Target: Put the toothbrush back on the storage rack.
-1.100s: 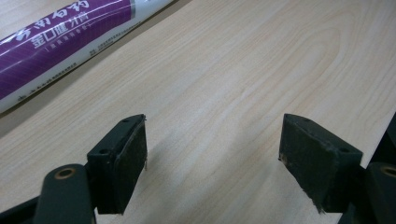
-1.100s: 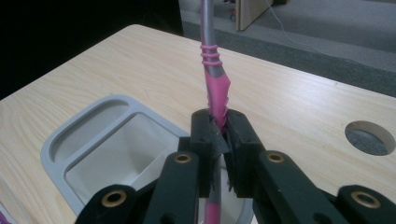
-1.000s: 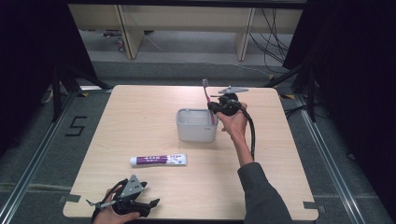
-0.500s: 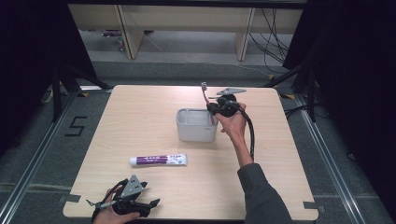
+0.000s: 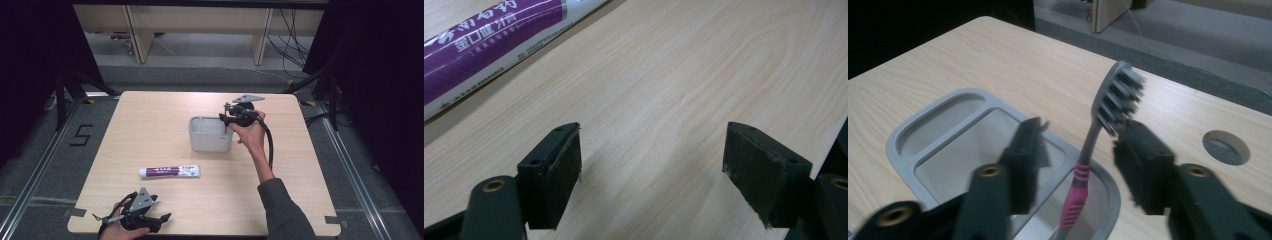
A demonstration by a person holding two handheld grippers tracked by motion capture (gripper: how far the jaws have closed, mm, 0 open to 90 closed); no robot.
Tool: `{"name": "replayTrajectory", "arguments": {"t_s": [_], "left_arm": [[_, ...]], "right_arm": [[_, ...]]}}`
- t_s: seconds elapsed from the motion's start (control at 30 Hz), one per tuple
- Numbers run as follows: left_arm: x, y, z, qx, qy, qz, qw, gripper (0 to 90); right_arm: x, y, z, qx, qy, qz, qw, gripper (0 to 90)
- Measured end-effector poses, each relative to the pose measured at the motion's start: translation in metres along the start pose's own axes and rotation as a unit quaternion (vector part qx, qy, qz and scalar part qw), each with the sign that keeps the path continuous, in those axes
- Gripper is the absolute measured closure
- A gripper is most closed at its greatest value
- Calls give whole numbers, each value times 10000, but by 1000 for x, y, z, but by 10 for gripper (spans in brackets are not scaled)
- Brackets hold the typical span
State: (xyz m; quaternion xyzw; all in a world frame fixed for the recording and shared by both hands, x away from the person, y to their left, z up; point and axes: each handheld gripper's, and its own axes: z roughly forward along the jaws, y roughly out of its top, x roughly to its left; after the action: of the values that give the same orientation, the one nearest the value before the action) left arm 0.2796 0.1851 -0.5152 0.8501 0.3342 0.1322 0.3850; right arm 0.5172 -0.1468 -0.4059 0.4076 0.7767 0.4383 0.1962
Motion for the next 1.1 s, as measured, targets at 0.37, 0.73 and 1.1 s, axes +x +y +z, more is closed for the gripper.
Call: {"name": "replayTrajectory", "arguments": {"t_s": [0.37,0.73,1.1], "left_arm": [[0,0,0,-3,-7,-7,10000,230],[-1,0,1,-35,-1,-54,10000,230],[1,0,0,49,28,9,10000,230]], "right_arm": [[-4,-14,-28,-31,8,24,10000,355],[-4,-28,-47,-31,57,13,10000,361],[-5,-51,-65,-112,114,-110,9998,362]]}}
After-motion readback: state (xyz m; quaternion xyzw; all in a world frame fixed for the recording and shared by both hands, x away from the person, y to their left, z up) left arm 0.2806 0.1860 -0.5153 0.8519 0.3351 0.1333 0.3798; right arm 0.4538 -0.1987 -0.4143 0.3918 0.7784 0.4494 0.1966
